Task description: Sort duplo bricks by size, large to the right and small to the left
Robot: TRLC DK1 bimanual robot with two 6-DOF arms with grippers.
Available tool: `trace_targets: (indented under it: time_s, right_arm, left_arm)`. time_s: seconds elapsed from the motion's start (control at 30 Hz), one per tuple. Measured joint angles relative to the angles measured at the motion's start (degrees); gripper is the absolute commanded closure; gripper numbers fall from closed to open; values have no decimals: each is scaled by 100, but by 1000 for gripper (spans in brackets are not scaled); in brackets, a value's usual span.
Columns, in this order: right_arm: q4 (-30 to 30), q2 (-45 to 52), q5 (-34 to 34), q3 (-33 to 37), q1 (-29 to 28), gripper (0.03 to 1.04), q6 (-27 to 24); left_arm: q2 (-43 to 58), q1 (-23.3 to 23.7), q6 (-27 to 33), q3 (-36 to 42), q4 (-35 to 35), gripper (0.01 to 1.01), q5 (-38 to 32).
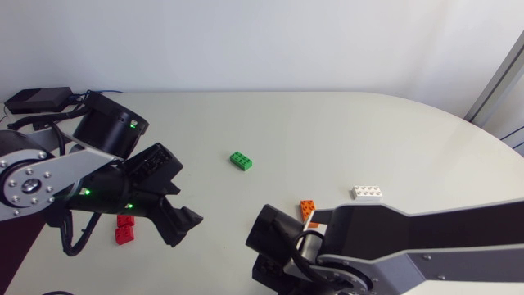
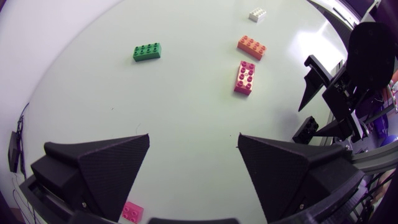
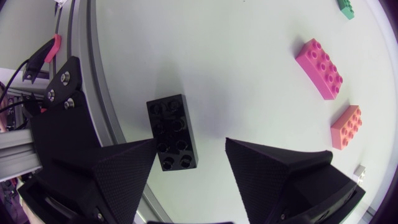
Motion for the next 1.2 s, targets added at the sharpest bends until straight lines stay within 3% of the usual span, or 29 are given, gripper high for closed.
trace_targets:
  time_s: [0.1,0.2,0.33,0.43,0.67,0.83,1.2]
  right_arm:
    - [-20,24,-7,24,7,457,0]
    - [-48,72,-68,66,7,593,-2]
    - [-48,87,-190,72,4,638,-2]
    - [-48,96,-256,72,0,756,-2]
    - [-9,85,-299,98,-282,792,-94]
    - [-195,-142,-133,96,-1104,792,-448]
    - [-522,-745,-83,7,-3698,792,-1593]
  left_arm:
    - [0,0,0,0,0,43,2]
    - [2,0,0,0,0,43,2]
    - [7,0,0,0,0,43,2]
    - [7,0,0,0,0,43,2]
    - [7,0,0,0,0,43,20]
    - [7,0,0,0,2,43,20]
    - [157,0,0,0,109,43,22]
